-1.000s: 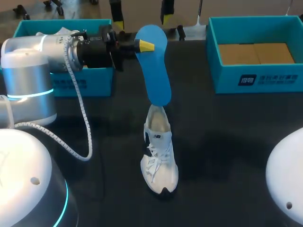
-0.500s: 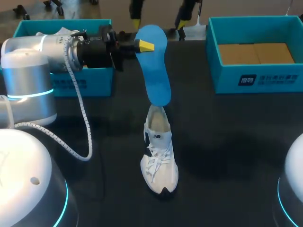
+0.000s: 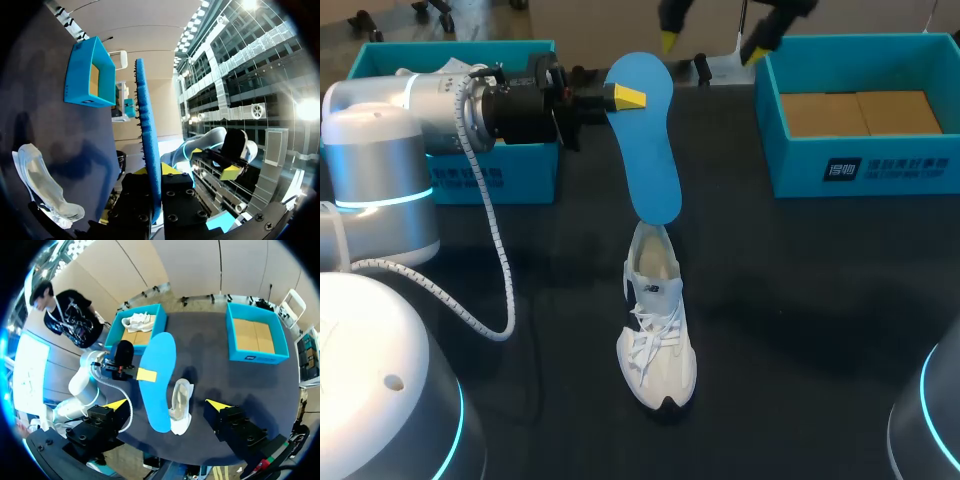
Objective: Take the shoe out of the shoebox, open the shoe tongue, remove and reinsert the insole, then place the shoe into the shoebox
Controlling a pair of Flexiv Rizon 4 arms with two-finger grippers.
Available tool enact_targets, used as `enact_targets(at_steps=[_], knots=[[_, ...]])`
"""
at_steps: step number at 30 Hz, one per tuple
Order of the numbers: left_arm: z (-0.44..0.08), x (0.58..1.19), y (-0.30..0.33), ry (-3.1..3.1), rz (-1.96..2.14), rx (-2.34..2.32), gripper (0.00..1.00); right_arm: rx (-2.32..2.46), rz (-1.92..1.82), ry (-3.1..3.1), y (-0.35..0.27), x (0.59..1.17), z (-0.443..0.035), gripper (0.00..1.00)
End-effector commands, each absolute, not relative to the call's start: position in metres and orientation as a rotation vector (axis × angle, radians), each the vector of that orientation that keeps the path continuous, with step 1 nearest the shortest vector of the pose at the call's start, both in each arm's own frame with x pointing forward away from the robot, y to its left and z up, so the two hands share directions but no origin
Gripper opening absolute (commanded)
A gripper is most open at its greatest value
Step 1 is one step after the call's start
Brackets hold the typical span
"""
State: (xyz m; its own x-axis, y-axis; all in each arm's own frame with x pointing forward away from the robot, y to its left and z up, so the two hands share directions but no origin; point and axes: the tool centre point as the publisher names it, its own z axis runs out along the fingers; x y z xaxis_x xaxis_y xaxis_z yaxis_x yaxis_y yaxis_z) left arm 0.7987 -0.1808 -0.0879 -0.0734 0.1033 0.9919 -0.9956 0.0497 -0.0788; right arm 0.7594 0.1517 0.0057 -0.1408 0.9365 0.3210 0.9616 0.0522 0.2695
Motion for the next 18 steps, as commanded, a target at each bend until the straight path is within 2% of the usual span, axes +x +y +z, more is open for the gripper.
enact_targets(at_steps=[1, 18], knots=[[-0.088, 0.799, -0.181, -1.216, 1.269, 1.058, 0.0, -1.701, -0.991, -1.952, 0.136, 0.762, -0.01, 1.0], [-0.088, 0.799, -0.181, -1.216, 1.269, 1.058, 0.0, -1.439, -1.203, -1.722, 0.117, 0.77, -0.04, 1.0]])
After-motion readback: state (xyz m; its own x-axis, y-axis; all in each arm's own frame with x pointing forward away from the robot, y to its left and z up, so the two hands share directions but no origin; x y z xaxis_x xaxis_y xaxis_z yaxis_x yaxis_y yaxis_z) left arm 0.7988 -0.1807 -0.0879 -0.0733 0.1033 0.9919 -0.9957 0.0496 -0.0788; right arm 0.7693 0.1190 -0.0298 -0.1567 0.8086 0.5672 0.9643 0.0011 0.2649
